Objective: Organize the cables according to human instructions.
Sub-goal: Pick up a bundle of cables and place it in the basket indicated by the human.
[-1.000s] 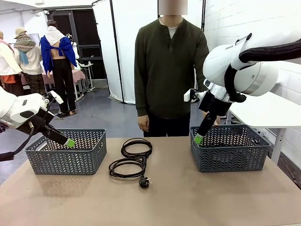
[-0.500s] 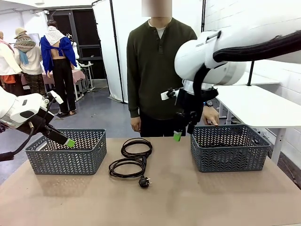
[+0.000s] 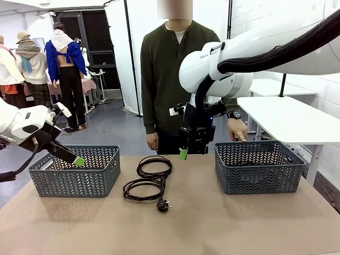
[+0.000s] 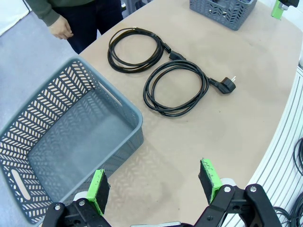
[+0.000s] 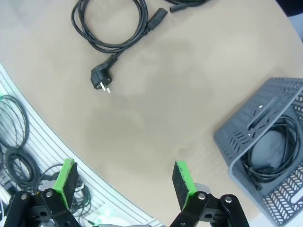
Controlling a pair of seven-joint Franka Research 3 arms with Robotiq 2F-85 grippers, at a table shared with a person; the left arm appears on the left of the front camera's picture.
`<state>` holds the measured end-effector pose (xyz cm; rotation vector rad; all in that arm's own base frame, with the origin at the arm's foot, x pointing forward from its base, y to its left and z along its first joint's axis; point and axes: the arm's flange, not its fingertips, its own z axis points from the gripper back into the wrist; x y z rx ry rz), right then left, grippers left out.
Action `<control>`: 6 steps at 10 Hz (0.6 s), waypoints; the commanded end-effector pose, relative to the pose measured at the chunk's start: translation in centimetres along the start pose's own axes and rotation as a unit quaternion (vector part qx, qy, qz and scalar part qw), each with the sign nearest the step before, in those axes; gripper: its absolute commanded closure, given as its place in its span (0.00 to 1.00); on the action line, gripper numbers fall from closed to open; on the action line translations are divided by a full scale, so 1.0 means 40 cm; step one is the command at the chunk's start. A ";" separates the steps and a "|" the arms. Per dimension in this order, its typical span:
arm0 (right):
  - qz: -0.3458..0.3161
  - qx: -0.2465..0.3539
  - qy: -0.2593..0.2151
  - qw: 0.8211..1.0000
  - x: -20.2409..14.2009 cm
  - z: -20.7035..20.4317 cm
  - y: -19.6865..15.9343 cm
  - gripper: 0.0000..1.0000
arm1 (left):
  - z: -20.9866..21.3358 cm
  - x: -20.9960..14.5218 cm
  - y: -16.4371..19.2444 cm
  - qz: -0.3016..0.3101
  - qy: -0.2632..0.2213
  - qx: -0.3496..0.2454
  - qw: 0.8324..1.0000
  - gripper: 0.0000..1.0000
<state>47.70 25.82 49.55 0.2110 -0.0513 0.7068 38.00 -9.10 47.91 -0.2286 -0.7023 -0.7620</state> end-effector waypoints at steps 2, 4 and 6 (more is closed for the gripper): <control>0.002 -0.003 -0.002 1.000 -0.014 0.010 -0.007 0.00 | -0.002 -0.002 0.004 0.009 -0.002 -0.004 1.000 0.00; 0.002 -0.003 -0.002 1.000 -0.014 0.010 -0.007 0.00 | -0.002 -0.002 0.004 0.009 -0.002 -0.004 1.000 0.00; -0.001 -0.002 -0.003 1.000 -0.003 0.009 -0.003 0.00 | -0.002 -0.002 0.004 0.009 -0.002 -0.004 1.000 0.00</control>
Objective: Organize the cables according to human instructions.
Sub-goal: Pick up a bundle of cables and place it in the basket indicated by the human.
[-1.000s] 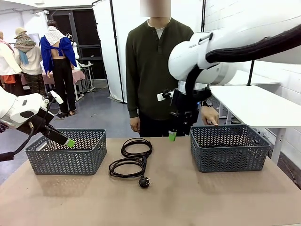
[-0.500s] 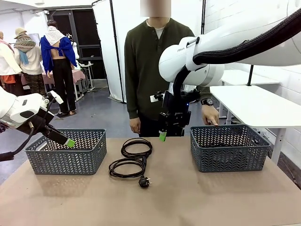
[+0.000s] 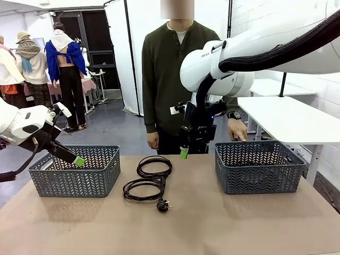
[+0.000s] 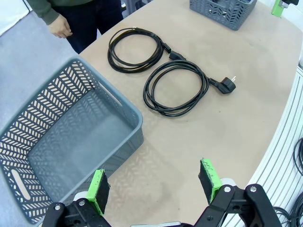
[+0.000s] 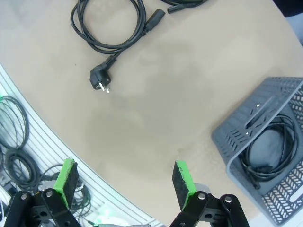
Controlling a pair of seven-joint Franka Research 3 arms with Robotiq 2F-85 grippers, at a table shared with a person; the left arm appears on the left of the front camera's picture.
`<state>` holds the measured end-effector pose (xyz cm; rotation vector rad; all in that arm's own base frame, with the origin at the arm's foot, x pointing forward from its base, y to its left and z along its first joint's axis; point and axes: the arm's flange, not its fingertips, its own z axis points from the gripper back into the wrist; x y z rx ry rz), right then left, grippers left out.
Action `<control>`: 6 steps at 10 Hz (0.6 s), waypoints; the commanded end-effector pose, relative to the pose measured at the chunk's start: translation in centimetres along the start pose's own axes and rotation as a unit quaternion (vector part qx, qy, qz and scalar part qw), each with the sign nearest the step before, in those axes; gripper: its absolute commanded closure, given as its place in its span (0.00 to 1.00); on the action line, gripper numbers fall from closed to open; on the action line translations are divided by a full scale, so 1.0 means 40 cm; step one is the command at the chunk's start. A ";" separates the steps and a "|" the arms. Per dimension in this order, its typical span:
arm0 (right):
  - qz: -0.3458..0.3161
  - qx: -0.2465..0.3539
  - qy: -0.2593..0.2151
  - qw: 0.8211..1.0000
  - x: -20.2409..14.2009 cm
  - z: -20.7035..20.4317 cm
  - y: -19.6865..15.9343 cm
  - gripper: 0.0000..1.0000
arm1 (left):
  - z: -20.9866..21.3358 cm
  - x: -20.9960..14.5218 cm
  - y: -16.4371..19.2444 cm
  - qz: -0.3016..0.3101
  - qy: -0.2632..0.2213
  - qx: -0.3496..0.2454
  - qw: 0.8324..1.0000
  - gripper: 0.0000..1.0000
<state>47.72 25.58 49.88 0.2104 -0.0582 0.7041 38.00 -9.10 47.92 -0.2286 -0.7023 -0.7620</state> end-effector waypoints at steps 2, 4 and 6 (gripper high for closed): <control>-0.081 -0.043 0.017 0.996 0.027 -0.021 0.031 0.00 | -0.002 -0.002 0.004 0.009 -0.002 -0.004 1.000 0.00; -0.143 -0.058 0.017 0.988 0.054 -0.054 0.057 0.00 | -0.002 -0.002 0.004 0.009 -0.002 -0.004 1.000 0.00; -0.173 -0.067 0.007 0.983 0.087 -0.086 0.080 0.00 | -0.002 -0.002 0.004 0.009 -0.002 -0.004 1.000 0.00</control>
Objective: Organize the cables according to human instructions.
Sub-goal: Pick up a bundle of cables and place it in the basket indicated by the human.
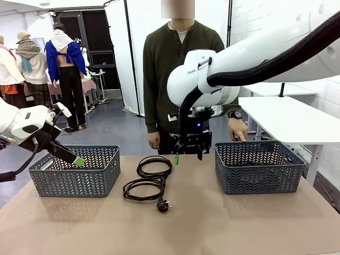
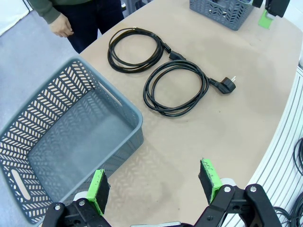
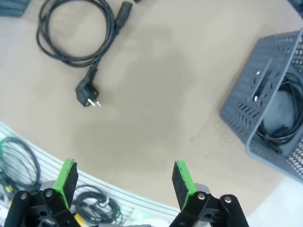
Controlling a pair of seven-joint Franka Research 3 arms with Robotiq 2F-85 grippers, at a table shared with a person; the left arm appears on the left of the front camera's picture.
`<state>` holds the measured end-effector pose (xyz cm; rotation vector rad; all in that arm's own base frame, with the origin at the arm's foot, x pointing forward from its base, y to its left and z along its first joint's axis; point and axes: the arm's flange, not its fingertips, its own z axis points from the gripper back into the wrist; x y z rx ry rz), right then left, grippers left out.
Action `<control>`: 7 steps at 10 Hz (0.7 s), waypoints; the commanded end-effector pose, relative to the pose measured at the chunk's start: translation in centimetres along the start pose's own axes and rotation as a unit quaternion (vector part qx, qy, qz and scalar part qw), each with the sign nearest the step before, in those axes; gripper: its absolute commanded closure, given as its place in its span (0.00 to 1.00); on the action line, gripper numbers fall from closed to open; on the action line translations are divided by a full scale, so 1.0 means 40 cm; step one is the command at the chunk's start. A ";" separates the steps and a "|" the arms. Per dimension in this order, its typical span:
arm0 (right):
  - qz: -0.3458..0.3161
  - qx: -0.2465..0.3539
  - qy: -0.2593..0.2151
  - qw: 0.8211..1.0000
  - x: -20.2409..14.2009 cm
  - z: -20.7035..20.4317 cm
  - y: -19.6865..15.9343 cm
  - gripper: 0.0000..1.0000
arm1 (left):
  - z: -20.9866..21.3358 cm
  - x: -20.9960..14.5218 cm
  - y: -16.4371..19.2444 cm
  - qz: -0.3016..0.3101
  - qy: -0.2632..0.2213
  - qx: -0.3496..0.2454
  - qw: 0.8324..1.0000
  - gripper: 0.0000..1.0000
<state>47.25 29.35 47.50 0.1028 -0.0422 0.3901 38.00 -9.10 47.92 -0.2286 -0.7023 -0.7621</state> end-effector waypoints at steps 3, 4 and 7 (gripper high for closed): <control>-0.078 -0.016 -0.027 0.996 0.087 -0.059 0.066 0.00 | -0.002 -0.002 0.004 0.009 -0.002 -0.004 1.000 0.00; -0.092 -0.022 -0.032 0.995 0.105 -0.079 0.069 0.00 | -0.002 -0.002 0.004 0.009 -0.002 -0.004 1.000 0.00; -0.110 -0.020 -0.024 0.993 0.162 -0.142 0.081 0.00 | -0.002 -0.002 0.004 0.009 -0.002 -0.004 1.000 0.00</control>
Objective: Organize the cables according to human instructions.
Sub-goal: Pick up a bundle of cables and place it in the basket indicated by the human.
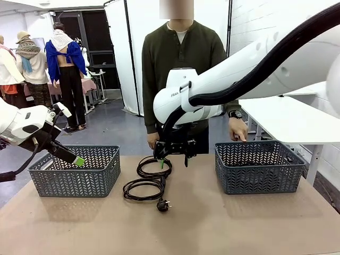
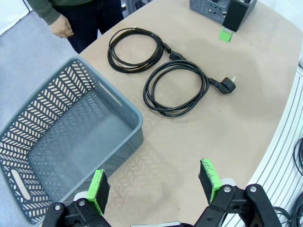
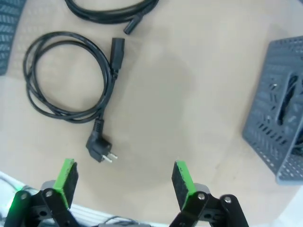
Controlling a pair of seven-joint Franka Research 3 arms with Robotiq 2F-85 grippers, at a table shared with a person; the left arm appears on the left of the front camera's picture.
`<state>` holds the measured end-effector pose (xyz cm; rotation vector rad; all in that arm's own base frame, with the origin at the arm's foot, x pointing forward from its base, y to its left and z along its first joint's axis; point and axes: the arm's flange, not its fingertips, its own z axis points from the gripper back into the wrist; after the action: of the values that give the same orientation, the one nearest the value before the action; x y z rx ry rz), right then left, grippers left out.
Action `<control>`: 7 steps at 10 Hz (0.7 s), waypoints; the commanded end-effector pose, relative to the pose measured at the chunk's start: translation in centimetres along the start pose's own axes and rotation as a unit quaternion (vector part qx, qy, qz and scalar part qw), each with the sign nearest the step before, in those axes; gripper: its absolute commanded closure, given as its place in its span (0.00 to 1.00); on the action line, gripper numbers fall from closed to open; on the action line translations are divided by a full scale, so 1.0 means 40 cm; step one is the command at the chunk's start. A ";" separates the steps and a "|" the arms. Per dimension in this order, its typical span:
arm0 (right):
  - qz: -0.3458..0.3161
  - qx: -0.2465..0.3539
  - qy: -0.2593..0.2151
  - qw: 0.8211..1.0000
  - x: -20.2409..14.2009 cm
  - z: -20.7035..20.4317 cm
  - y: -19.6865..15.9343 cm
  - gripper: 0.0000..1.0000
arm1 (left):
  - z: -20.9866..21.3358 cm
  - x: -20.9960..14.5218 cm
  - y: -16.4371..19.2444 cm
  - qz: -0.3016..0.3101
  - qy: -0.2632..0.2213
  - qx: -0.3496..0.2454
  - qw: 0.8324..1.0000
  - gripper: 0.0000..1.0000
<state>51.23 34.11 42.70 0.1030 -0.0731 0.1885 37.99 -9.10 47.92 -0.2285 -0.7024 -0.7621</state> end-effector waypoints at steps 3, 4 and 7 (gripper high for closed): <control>-0.002 0.001 0.004 1.000 0.013 -0.021 0.010 0.00 | -0.002 -0.002 0.004 0.009 -0.002 -0.004 1.000 0.00; -0.002 0.001 0.004 1.000 0.013 -0.021 0.010 0.00 | -0.002 -0.002 0.004 0.009 -0.002 -0.004 1.000 0.00; -0.002 0.001 0.004 1.000 0.013 -0.021 0.010 0.00 | -0.002 -0.002 0.004 0.009 -0.002 -0.004 1.000 0.00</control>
<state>52.13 35.20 42.07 0.1085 -0.0671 0.1842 38.00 -9.10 47.92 -0.2285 -0.7023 -0.7621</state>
